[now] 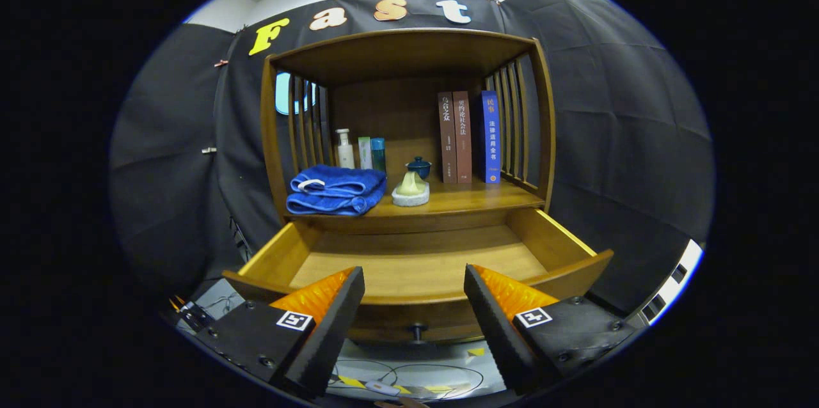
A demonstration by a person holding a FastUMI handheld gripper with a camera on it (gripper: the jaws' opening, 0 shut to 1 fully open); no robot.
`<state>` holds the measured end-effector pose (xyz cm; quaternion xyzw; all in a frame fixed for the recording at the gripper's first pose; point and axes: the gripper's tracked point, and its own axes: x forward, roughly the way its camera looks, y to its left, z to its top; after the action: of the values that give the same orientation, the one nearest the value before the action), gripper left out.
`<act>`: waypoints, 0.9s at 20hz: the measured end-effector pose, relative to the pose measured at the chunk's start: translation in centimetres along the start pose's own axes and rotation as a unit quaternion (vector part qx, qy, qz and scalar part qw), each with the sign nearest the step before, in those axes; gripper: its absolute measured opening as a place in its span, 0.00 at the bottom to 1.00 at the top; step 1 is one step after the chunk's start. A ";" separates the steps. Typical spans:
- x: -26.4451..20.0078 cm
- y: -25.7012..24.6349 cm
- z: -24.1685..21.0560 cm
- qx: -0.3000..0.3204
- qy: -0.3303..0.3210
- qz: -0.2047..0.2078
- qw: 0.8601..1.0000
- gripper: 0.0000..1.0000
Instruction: Pull open the drawer, take out the items inside it, and place them on the countertop above the cabinet.
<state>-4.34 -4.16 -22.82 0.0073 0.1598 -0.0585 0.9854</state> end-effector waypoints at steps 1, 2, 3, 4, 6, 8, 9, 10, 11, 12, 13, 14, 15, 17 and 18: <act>0.0 0.3 -1.2 -0.005 0.001 0.001 1.000 0.99; 0.2 0.5 -2.3 -0.007 0.003 0.003 1.000 0.99; 0.5 0.6 -3.3 -0.009 0.007 0.004 1.000 1.00; 0.9 0.5 -4.3 -0.011 0.012 0.003 1.000 1.00; 1.9 0.4 -5.8 -0.010 0.023 0.003 1.000 1.00; 3.0 0.2 -6.5 0.000 0.037 0.001 0.999 1.00; 2.9 0.3 -6.7 0.003 0.042 0.005 0.999 1.00; 2.5 0.3 -6.4 0.004 0.037 0.005 0.999 1.00; 2.8 0.3 -6.5 0.005 0.036 0.005 0.999 1.00; 2.9 0.3 -6.3 0.005 0.031 0.004 0.999 1.00; 3.1 0.3 -6.4 0.003 0.033 0.003 0.999 1.00; 3.3 0.4 -6.2 0.003 0.027 0.002 1.000 1.00; 4.0 0.4 -6.0 0.004 0.028 0.001 1.000 1.00; 5.6 0.5 -5.6 0.009 0.030 0.001 1.000 1.00; 6.6 0.5 -5.3 0.009 0.030 0.002 1.000 1.00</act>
<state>0.25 -4.26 -29.93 0.0181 0.1882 -0.0580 0.9802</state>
